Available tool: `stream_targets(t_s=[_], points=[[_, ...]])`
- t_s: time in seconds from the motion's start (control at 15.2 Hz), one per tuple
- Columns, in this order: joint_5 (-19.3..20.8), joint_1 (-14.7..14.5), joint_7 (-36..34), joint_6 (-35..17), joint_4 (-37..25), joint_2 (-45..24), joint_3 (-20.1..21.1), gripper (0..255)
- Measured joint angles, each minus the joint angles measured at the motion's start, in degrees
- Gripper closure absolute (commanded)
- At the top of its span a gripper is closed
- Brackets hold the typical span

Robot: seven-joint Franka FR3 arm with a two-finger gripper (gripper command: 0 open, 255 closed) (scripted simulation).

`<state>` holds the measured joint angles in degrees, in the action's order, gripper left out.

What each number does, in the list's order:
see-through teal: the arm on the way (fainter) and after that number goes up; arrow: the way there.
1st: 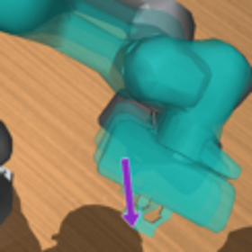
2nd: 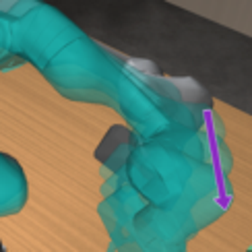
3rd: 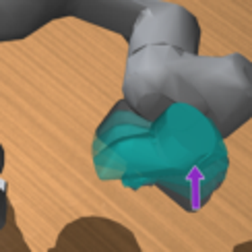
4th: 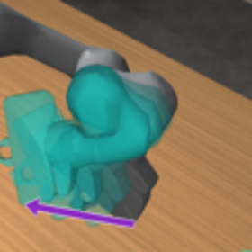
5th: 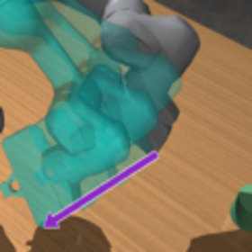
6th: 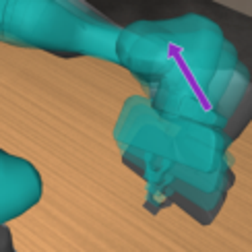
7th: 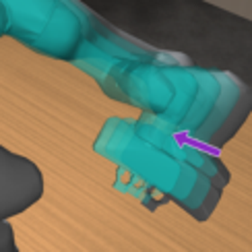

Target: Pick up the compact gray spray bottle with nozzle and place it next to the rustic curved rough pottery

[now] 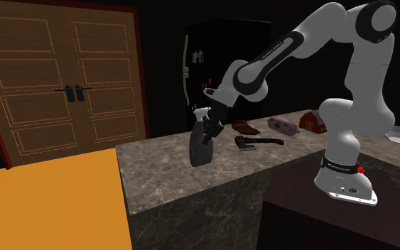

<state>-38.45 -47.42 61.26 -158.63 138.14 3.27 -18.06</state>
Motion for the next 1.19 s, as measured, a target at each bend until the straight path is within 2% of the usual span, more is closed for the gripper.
stream_targets(t_s=[0.66,1.19], points=[[10.8,2.3,-9.8,5.7,-1.6,5.5,1.0,255],[16.2,3.9,-15.1,11.2,-4.5,8.7,2.1,255]])
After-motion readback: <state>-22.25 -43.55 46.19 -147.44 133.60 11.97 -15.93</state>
